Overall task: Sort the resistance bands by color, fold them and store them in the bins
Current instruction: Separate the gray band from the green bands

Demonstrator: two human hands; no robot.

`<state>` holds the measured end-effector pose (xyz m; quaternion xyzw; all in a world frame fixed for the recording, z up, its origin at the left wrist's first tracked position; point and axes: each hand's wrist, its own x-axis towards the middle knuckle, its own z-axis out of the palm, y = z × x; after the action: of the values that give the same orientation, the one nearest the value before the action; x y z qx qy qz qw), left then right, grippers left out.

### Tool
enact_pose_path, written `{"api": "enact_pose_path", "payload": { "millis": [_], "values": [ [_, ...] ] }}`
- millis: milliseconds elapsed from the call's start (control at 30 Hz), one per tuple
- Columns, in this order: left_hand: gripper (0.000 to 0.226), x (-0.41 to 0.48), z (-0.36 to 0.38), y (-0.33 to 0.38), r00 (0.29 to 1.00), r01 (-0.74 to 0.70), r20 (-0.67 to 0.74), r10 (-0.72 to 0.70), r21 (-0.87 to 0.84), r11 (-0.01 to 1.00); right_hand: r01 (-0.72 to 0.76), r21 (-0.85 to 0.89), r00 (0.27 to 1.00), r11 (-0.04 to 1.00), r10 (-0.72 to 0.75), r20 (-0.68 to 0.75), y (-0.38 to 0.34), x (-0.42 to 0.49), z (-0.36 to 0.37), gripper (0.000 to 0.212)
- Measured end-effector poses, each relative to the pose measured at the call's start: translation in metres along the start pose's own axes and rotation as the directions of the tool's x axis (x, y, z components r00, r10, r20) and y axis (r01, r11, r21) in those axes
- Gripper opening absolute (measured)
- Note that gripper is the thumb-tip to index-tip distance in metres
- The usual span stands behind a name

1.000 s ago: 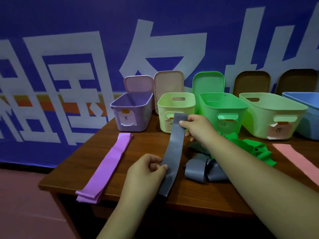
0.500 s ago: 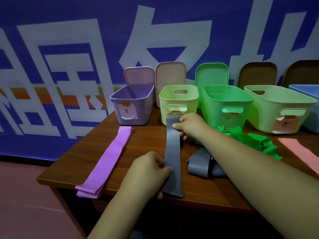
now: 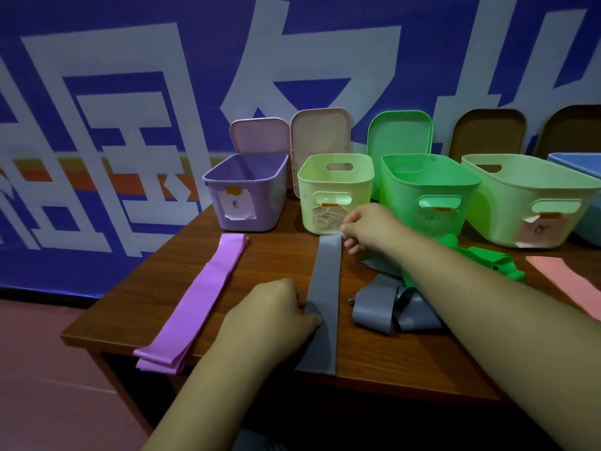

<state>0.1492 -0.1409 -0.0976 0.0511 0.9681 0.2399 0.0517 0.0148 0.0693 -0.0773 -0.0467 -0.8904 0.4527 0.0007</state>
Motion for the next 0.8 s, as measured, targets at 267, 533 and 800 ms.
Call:
{"api": "enact_pose_path", "payload": {
  "millis": [267, 533, 800],
  "values": [
    [0.013, 0.052, -0.017, 0.046, 0.956, -0.277, -0.107, 0.274, -0.014, 0.961, 0.194, -0.403, 0.971, 0.894, -0.234, -0.051, 0.024, -0.021, -0.05, 0.007],
    [0.057, 0.134, 0.009, 0.082, 0.874, -0.48, 0.212, 0.436, 0.253, 0.84, 0.222, -0.511, 0.974, 0.831, -0.213, 0.077, 0.069, -0.028, -0.056, 0.012],
    [0.031, 0.157, 0.021, 0.071, 0.841, -0.538, 0.104, 0.531, 0.054, 0.841, 0.248, -0.527, 0.966, 0.813, -0.25, 0.069, 0.078, -0.017, -0.06, 0.011]
  ]
}}
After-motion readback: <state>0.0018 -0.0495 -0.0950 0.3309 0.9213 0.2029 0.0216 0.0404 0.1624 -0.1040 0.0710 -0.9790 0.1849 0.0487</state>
